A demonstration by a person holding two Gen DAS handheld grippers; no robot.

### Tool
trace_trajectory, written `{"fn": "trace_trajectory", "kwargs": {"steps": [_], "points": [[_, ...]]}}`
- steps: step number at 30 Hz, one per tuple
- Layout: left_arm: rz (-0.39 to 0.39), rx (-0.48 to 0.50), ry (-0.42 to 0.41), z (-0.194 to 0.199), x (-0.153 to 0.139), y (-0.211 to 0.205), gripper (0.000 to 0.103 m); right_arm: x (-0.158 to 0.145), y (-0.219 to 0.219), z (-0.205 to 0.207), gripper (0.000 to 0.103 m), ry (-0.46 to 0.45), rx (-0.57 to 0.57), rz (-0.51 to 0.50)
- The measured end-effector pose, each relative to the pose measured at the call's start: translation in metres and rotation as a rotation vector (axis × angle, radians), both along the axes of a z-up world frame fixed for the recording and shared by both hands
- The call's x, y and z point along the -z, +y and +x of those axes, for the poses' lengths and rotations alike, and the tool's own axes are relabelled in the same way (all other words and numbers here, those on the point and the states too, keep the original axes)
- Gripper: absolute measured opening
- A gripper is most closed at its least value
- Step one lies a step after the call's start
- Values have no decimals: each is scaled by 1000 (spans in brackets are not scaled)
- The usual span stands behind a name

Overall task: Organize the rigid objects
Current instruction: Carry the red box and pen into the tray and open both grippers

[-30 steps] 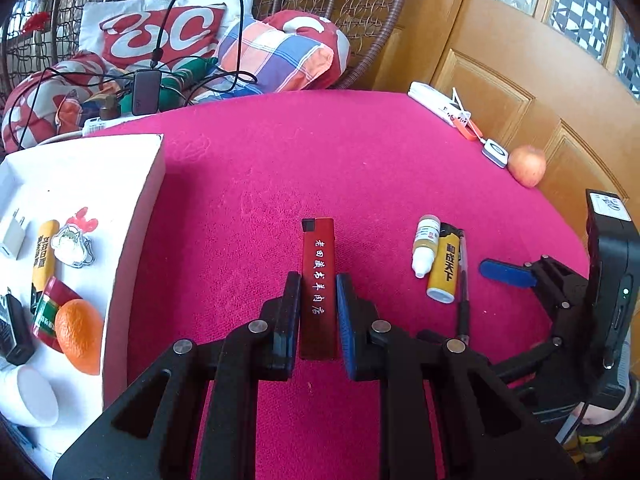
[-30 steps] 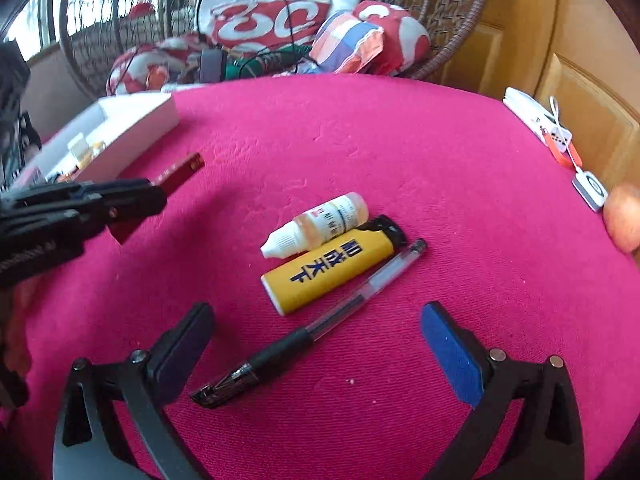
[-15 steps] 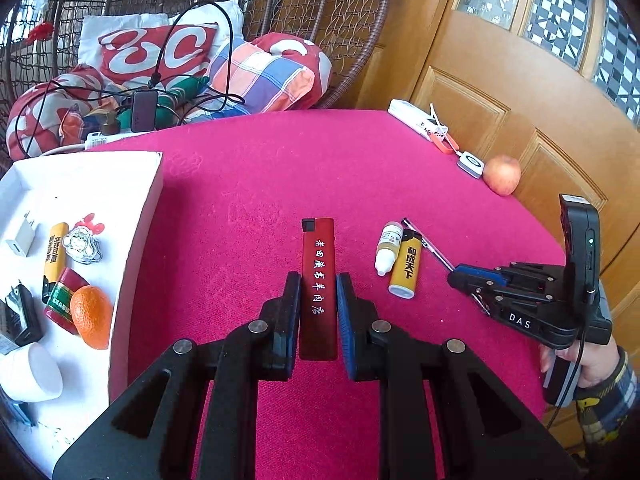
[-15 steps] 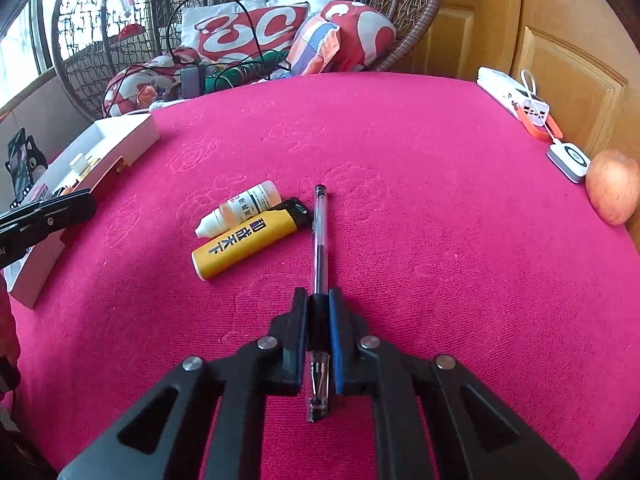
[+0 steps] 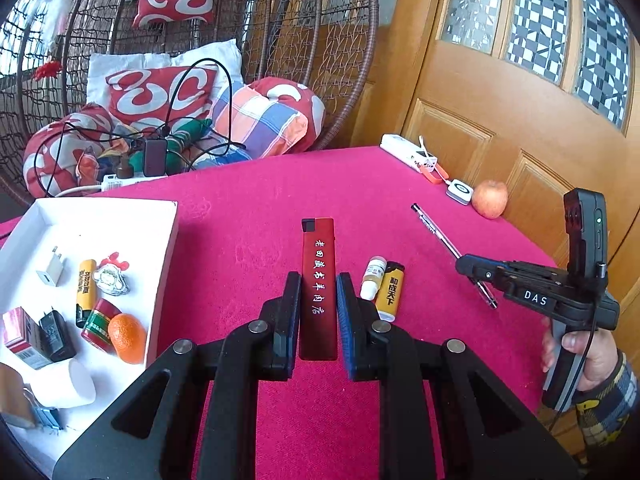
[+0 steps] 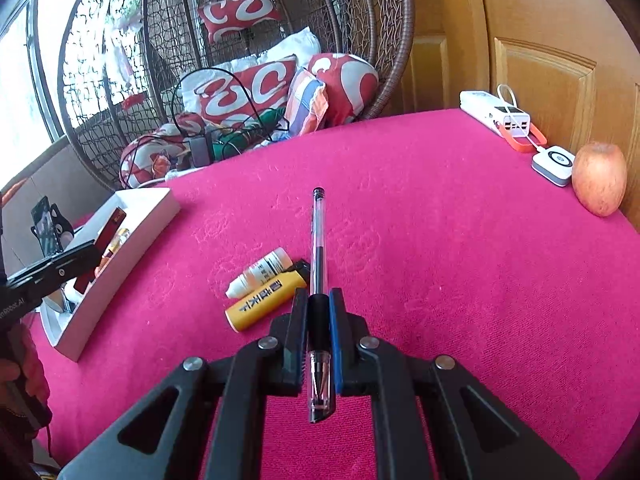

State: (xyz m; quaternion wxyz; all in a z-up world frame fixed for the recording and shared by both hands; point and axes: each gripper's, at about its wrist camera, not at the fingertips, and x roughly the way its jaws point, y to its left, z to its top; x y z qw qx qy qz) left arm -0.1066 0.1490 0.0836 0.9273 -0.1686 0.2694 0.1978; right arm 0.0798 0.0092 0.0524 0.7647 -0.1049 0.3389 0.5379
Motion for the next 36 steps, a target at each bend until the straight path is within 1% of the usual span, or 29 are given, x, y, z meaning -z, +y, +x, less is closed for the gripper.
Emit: {"fn": "trace_trajectory", "kwargs": {"steps": [5, 9, 15, 22, 31, 36], "points": [[5, -6, -13, -5, -5, 0, 17, -20, -1, -12, 8, -9, -41, 65], [5, -14, -20, -7, -7, 0, 17, -29, 1, -23, 8, -19, -79, 89], [22, -26, -34, -13, -11, -1, 17, -32, 6, -30, 8, -8, -112, 103], [19, -50, -60, -25, -16, 6, 17, -36, 11, -39, 8, -12, -140, 115], [16, -95, -83, -41, -20, 18, 17, -44, 26, -53, 8, -12, -196, 125], [12, -136, -95, -54, -21, 27, 17, -51, 37, -64, 8, -7, -238, 138]]}}
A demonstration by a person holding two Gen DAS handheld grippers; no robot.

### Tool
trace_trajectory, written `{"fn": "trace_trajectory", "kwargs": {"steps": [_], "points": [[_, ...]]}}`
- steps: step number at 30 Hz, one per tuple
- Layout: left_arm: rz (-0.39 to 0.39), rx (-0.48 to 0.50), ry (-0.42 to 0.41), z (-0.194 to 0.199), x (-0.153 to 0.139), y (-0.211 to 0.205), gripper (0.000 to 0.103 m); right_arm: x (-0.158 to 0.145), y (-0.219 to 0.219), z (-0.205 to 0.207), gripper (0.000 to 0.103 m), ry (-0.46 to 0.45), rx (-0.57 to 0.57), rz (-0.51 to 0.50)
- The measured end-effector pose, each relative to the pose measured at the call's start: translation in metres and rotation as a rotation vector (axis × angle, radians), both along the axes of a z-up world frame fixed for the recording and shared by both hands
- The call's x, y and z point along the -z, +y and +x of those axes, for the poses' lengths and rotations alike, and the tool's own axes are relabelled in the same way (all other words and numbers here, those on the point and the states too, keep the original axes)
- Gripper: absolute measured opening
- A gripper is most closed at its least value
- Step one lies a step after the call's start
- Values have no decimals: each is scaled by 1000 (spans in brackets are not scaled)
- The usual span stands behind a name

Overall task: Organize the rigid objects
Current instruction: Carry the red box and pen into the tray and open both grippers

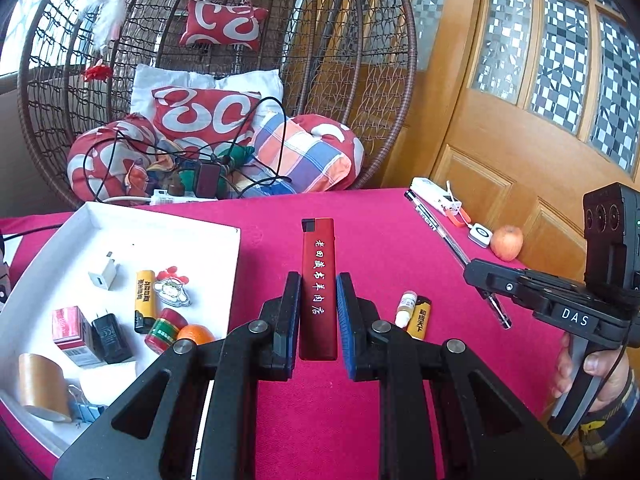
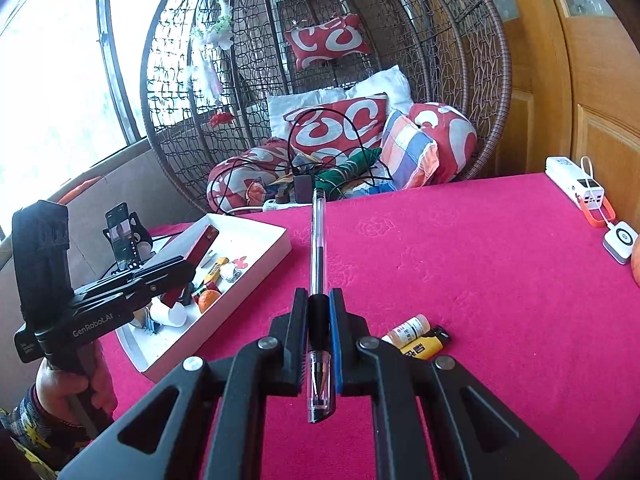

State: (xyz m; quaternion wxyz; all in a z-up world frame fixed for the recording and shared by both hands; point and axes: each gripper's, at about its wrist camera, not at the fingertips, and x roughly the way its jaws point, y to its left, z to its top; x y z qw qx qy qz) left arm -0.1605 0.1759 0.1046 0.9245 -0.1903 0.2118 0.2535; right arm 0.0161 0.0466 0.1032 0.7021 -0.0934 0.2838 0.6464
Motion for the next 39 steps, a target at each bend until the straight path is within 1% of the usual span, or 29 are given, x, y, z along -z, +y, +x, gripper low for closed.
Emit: {"fn": "trace_trajectory", "kwargs": {"steps": [9, 14, 20, 24, 30, 34, 39], "points": [[-21, -73, -34, -30, -1, 19, 17, -7, 25, -26, 8, -17, -80, 0], [-44, -112, -45, -44, 2, 32, 17, -8, 39, -37, 8, -7, -117, -5], [-37, -182, -53, -65, -1, 53, 17, -12, 59, -57, 8, -1, -182, -9], [-33, -262, -39, -87, -2, 81, 17, -11, 82, -70, 8, 54, -239, -30], [-99, -341, -9, -113, 9, 128, 17, 1, 115, -97, 8, 109, -306, -71], [-151, -356, 2, -113, 20, 145, 17, 14, 141, -117, 8, 152, -338, -108], [-162, -375, 59, -99, 32, 153, 17, 41, 168, -139, 8, 172, -346, -177]]}}
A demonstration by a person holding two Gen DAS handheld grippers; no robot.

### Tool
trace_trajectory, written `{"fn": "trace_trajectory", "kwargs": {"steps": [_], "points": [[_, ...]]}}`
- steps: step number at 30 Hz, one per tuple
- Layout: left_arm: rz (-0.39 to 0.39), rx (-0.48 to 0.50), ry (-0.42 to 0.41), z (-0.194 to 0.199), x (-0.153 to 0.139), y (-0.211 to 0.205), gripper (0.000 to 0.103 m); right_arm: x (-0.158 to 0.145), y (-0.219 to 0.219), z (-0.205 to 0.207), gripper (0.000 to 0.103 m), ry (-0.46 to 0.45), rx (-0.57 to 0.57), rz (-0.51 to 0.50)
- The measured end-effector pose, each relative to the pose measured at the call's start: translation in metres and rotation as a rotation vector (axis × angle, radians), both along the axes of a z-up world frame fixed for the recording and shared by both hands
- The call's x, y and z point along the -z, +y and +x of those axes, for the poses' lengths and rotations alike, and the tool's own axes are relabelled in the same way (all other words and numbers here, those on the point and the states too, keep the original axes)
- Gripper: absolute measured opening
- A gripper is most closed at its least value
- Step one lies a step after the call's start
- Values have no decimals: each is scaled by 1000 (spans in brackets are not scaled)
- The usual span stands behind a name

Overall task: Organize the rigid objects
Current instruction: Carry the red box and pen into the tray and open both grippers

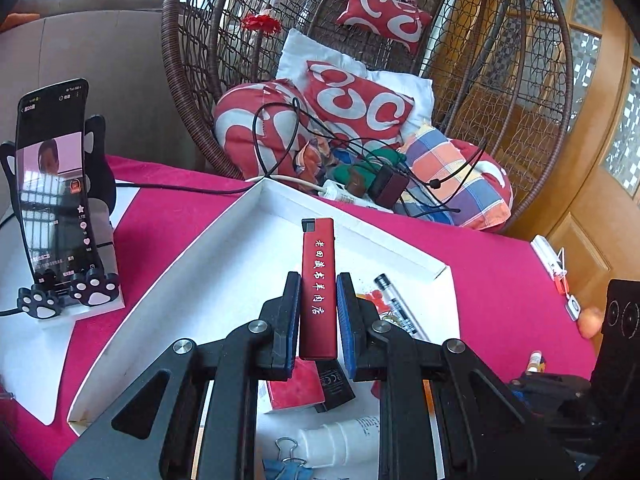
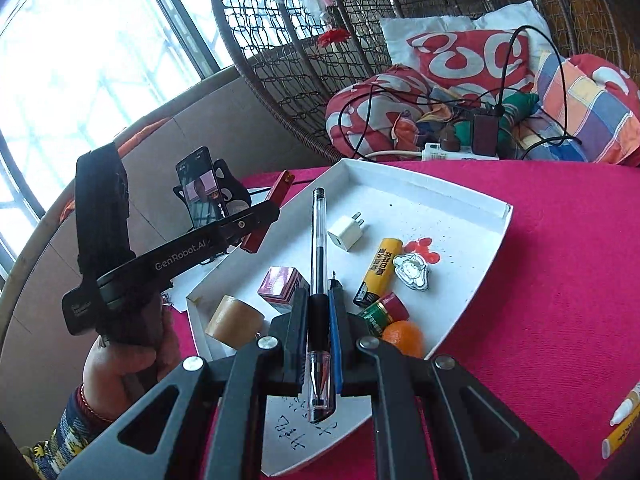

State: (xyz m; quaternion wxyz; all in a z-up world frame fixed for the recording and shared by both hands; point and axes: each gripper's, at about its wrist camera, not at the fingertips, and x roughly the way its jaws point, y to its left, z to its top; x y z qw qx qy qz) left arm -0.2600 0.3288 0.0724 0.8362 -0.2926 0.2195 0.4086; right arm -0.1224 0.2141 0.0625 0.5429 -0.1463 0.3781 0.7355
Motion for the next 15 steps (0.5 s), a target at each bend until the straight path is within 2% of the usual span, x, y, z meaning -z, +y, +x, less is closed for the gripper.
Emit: {"fn": "trace_trajectory", "kwargs": {"steps": [3, 6, 13, 14, 15], "points": [[-7, -12, 30, 4, 8, 1, 17, 17, 8, -8, 8, -4, 4, -36], [-27, -40, 27, 1, 14, 4, 17, 27, 7, -14, 9, -28, 19, -39], [-52, -92, 17, -9, 11, 4, 18, 23, -4, -18, 9, -88, 38, 13], [-55, -97, 9, -10, 10, 1, 22, 21, -7, -19, 10, -97, 38, 26], [-58, -102, -4, -12, 9, -1, 43, 19, -10, -20, 17, -108, 38, 38]]}}
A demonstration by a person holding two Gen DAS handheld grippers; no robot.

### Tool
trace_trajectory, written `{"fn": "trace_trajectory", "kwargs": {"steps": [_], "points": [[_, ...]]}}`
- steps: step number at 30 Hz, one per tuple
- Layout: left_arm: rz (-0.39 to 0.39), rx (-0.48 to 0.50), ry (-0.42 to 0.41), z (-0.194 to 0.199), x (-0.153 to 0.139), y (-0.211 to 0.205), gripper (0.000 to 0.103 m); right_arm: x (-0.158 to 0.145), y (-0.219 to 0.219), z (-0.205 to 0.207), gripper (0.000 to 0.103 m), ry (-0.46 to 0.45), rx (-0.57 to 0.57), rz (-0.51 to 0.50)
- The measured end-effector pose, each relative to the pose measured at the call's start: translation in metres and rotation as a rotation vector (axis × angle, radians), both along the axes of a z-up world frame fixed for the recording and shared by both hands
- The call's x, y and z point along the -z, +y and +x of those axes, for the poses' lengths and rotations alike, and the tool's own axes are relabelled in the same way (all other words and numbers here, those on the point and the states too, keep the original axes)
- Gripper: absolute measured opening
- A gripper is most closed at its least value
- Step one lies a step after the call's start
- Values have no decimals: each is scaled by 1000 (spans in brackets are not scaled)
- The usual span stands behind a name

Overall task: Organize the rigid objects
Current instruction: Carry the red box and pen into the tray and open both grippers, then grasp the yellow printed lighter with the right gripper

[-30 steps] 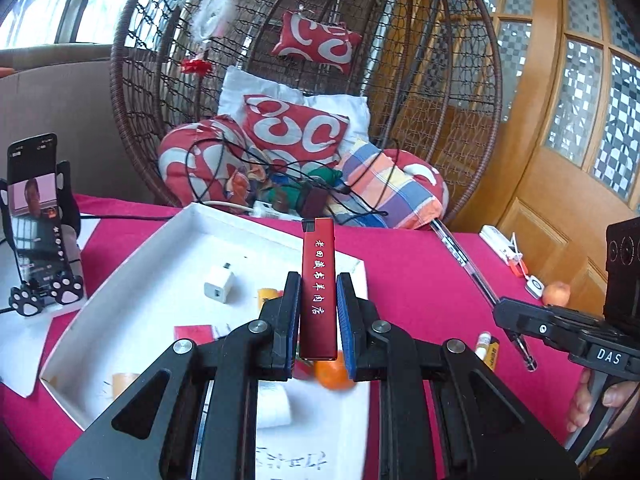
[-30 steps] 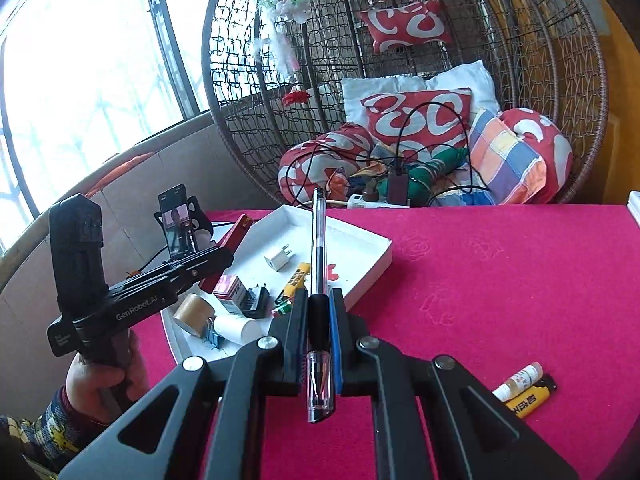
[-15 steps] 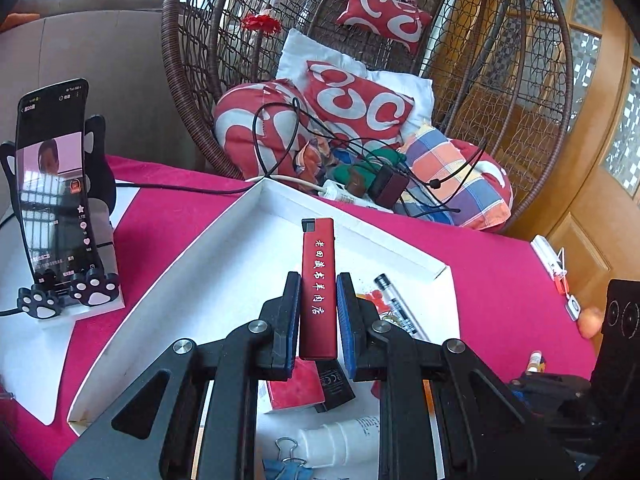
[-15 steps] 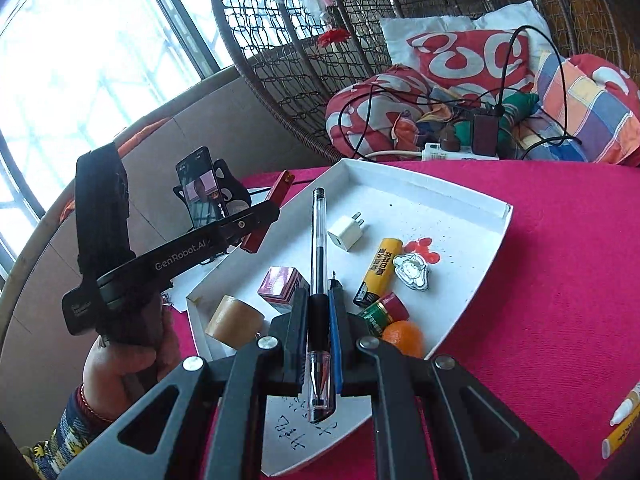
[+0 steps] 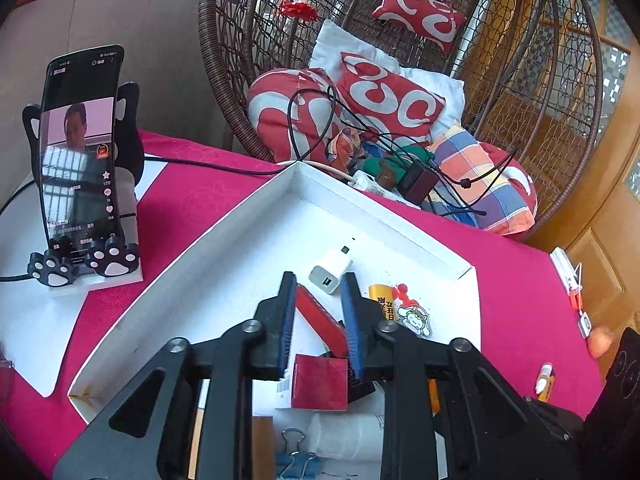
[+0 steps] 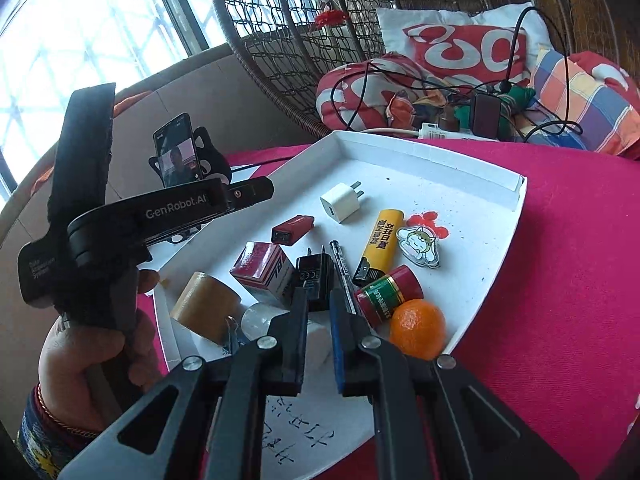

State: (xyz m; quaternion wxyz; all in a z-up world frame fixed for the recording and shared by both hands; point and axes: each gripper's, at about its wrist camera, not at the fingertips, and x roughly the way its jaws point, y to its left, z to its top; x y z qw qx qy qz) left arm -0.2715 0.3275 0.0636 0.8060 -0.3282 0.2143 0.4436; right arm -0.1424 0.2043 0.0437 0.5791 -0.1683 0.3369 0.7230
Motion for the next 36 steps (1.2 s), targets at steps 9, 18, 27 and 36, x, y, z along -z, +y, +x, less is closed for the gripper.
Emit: {"fn": "trace_trajectory", "kwargs": {"steps": [9, 18, 27, 36], "points": [[84, -75, -13, -7, -23, -34, 103, -17, -26, 12, 103, -21, 45, 109], [153, -11, -20, 14, -38, -71, 103, -34, -56, 31, 103, -55, 115, 231], [160, 136, -63, 48, -44, -103, 103, -39, -73, 65, 103, -25, 197, 264], [120, 223, -60, 72, -37, -115, 103, -36, -92, 108, 103, -29, 298, 254]]}}
